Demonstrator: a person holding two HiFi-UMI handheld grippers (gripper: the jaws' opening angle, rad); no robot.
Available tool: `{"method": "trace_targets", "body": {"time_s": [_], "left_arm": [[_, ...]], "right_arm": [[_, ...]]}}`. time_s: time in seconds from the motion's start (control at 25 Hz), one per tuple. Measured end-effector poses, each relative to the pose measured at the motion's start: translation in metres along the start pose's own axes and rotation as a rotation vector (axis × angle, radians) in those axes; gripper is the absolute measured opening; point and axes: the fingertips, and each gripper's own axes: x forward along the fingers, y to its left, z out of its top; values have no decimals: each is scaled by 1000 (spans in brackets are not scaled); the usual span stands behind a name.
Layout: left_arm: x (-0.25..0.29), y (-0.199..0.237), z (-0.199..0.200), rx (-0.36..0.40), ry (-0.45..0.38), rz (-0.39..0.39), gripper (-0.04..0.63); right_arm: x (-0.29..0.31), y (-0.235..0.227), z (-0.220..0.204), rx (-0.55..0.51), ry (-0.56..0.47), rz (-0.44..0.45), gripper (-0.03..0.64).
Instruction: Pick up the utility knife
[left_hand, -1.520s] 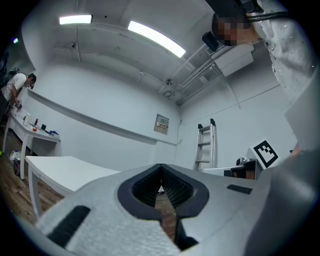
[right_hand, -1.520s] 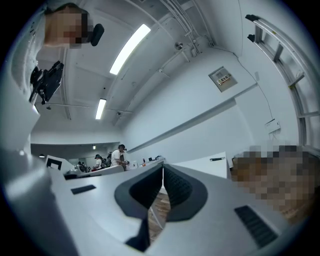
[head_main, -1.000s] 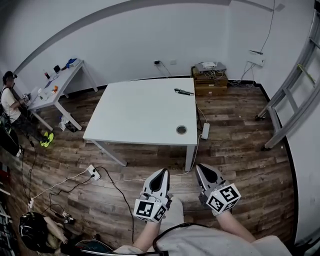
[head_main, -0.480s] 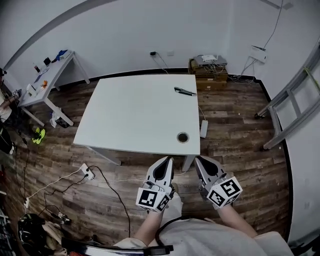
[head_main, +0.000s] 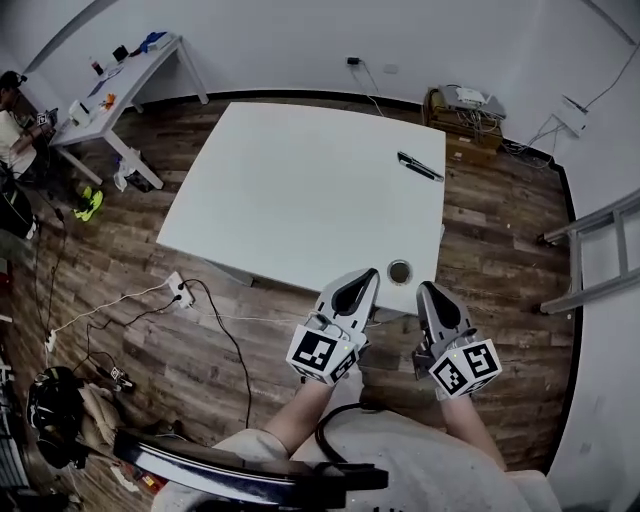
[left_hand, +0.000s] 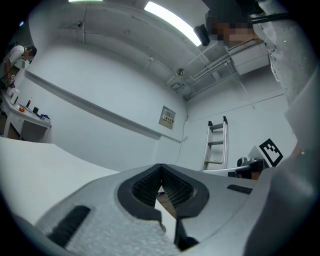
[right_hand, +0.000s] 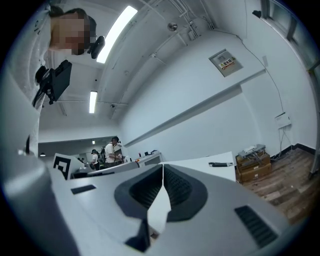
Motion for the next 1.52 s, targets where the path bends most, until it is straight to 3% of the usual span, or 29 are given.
{"method": "trace_targets", "body": {"time_s": [0.52,0.92,1.2,1.28,1.52], "left_arm": [[53,67,2,3,36,-82,6],[83,61,-20,-26,63,-92,6],[106,78,-38,-33,65,-33,6],[112,84,-43,-38,68,-11,6],[130,96,-43,-41,78,37,6]], "right_arm": [[81,-19,-8,2,12,-39,9],[111,-72,-24,-51,262,149,11],[164,-147,-36,-200,441,194,17],[181,-168,-38,-248,495,204,74],[240,-237,-39,-385,636,183,123]]}}
